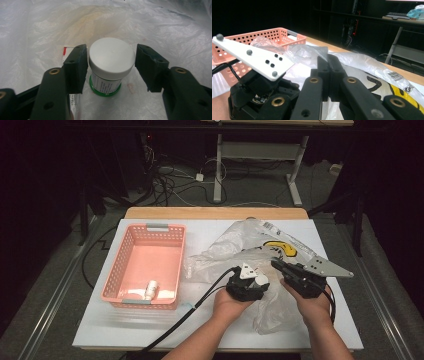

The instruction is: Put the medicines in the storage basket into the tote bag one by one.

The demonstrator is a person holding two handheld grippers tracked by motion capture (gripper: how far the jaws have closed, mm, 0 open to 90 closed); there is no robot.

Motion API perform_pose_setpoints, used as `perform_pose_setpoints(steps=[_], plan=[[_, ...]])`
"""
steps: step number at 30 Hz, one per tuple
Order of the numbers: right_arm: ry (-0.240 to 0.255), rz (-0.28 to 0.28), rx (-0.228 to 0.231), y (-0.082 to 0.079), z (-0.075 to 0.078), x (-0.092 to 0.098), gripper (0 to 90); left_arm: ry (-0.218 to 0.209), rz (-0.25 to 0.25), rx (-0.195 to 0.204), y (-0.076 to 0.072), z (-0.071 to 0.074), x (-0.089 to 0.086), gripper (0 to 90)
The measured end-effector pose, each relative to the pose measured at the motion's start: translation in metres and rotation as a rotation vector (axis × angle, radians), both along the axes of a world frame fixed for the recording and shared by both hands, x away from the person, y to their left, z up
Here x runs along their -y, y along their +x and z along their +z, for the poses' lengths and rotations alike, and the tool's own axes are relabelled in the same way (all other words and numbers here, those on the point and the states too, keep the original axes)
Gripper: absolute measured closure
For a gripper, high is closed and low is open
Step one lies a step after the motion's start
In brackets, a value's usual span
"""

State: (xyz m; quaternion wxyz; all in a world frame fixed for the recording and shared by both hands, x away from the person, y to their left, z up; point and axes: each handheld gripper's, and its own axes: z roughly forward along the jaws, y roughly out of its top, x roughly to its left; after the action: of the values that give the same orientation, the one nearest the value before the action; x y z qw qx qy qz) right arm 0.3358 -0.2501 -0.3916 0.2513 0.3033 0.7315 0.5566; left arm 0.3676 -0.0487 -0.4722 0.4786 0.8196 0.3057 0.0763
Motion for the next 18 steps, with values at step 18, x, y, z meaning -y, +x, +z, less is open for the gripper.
perform_pose_setpoints(steps=[18], plan=[[-0.006,0.014,0.005,-0.001,0.001,-0.003,90.0,-0.010,-0.035,-0.026,-0.026,0.006,-0.035,26.6]])
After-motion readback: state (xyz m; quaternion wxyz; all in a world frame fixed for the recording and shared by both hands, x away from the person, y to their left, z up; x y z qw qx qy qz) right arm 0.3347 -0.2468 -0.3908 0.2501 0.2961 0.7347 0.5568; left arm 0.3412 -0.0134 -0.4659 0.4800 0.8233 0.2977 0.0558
